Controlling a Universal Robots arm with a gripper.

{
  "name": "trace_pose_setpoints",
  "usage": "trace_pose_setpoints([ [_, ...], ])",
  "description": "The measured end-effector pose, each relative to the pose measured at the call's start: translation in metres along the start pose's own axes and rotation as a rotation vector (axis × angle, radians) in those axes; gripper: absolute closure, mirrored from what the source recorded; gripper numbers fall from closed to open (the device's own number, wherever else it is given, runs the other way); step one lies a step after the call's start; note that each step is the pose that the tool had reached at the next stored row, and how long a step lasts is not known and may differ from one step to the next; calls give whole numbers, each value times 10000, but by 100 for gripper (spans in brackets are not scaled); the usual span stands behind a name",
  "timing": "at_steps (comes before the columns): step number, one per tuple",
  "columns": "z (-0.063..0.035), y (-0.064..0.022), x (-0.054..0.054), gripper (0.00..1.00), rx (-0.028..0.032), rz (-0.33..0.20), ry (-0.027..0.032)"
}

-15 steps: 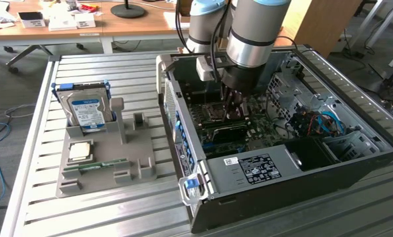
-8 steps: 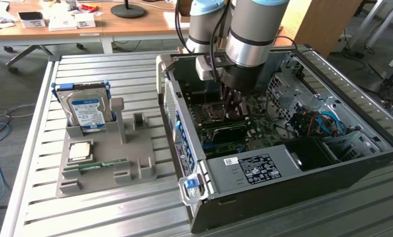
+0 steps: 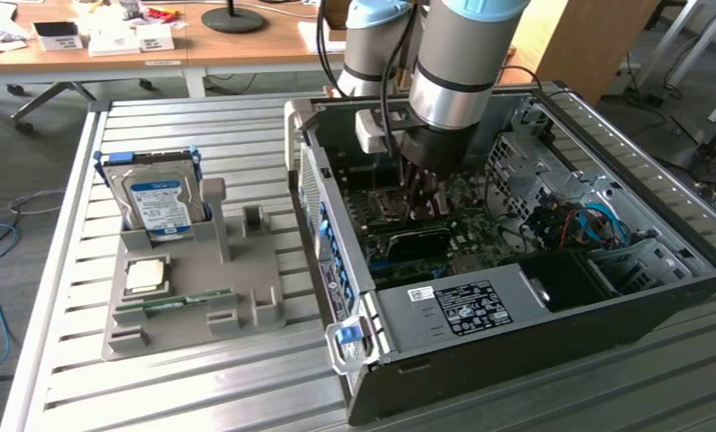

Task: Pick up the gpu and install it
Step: 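Press down on the gpu until it lock into place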

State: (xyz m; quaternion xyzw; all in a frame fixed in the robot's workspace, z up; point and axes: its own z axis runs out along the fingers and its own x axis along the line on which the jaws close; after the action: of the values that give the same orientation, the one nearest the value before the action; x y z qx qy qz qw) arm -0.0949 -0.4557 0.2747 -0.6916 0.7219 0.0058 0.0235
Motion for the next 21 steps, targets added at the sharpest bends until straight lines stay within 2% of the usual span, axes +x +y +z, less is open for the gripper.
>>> trace_pose_setpoints([
  [9, 67, 2, 3, 89, 1, 0, -2],
  [21, 103, 9, 8, 89, 1, 1, -1],
])
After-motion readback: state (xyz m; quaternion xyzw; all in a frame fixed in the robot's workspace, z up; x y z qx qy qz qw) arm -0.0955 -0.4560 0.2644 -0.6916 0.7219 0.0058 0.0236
